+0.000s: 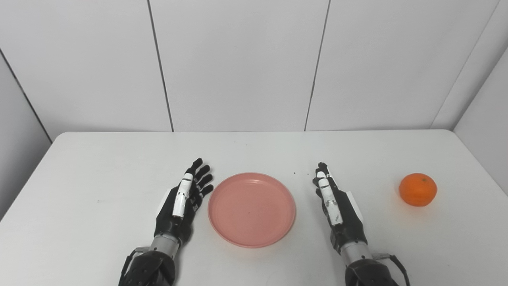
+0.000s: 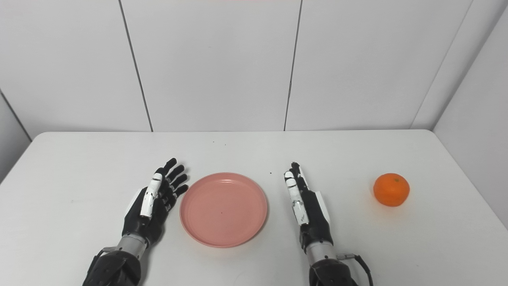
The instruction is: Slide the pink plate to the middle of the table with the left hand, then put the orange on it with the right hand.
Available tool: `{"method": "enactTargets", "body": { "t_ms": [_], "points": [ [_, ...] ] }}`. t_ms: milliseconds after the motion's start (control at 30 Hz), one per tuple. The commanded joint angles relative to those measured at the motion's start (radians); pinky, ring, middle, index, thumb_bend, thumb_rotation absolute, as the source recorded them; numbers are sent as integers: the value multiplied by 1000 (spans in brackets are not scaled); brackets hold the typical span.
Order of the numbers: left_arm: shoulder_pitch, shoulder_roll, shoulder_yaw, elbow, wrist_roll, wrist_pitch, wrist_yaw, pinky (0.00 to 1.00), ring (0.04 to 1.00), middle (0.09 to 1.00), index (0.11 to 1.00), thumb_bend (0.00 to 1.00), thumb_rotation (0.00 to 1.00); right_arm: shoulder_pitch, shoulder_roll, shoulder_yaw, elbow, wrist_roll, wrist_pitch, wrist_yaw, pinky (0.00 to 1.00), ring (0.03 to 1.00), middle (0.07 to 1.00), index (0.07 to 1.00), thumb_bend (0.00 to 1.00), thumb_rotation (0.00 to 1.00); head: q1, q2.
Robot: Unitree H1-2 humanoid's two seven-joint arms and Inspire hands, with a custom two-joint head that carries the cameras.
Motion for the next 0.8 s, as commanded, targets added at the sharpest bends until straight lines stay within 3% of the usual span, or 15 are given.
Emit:
{"method": "enactTargets", "body": {
  "t_ms": [0,233,500,567,767],
  "points": [
    [-10,12,3,4,5,-30,-12,938,936,942,927,374,1000,-32,2,5,-26,-11,-75,-4,988,964,979,980,252,1000,-5,-3],
    [-5,29,17,22,-3,-47,-28,931,931,936,925,373,1000,-47,-41,24,-88,-138,-37,-25,935,933,953,949,315,1000,-93,-39],
    [-12,48,35,73,-25,-89,-69,955,945,951,942,352,1000,-70,-72,52,-198,-313,18,-26,853,906,931,936,514,994,-151,-72],
    [-13,51,37,82,-32,-93,-77,954,944,950,943,349,1000,-82,-99,61,-226,-405,30,-25,851,906,927,928,561,996,-155,-75],
    [-16,49,55,103,-69,-86,-95,966,948,957,952,327,1000,-115,-146,29,-290,-528,72,-16,834,892,915,912,683,975,-218,-111]
  ]
}}
